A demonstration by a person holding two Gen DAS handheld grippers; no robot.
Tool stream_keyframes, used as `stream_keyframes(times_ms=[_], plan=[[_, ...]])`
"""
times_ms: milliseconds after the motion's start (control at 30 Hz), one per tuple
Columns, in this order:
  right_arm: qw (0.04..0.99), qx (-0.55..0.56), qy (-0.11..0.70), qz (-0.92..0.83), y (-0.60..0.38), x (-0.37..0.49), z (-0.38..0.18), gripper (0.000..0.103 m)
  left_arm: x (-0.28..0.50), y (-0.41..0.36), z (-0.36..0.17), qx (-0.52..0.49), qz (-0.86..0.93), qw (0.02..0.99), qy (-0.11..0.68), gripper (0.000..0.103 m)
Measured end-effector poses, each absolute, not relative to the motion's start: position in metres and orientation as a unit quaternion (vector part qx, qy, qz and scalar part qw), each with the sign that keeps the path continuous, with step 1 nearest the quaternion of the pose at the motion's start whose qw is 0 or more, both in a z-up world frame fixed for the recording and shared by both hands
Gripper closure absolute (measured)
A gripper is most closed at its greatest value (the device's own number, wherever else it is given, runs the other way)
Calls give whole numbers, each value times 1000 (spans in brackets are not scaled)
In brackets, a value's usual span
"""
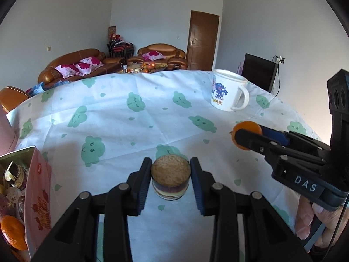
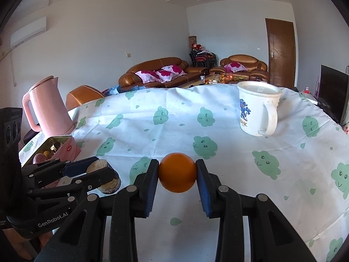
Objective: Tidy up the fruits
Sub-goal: 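Lift the cake roll with the left gripper while the right holds the small orange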
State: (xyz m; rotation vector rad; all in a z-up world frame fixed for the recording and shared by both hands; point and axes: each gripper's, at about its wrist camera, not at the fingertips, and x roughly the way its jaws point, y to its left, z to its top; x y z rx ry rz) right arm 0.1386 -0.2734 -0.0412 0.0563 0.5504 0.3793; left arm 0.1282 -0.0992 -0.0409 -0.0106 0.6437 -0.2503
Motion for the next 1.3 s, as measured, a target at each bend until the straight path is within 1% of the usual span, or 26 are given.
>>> stream_keyframes(times_ms=[1300], plan=[[957,6,197,212,-270,112,-28,67,104,-97,-27,8,-98,965,245,66]])
